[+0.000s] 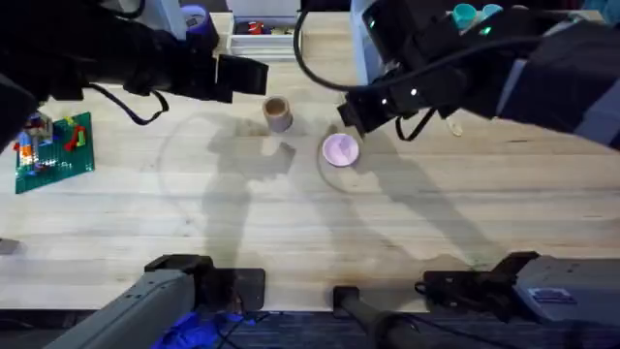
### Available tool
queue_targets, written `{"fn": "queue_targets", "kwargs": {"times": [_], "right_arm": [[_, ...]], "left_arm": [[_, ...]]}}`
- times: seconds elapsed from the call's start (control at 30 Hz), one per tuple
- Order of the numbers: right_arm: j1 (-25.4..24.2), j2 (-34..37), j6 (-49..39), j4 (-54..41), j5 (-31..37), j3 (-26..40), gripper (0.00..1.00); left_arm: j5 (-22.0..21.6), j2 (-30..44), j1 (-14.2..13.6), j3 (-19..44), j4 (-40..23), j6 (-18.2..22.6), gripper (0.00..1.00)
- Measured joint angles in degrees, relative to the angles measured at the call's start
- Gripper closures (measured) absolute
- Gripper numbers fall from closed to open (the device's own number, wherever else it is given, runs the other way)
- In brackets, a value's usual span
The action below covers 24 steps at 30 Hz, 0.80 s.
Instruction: Pick up a utensil and set it on the pink plate, then put the other utensil in the container.
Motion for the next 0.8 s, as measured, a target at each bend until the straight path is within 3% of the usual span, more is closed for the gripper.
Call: {"fn": "queue_targets", "kwargs": {"times": [0.53,0.8], "right_arm": [[3.0,0.0,3.2,10.6,0.0,-9.6,0.966],[3.2,0.1,3.5,12.1,0.0,-10.2,0.966]], "left_arm": [[2.0,0.0,0.0,0.0,0.0,0.8,0.007],[2.0,0.0,0.0,0.0,0.0,0.8,0.007]]}}
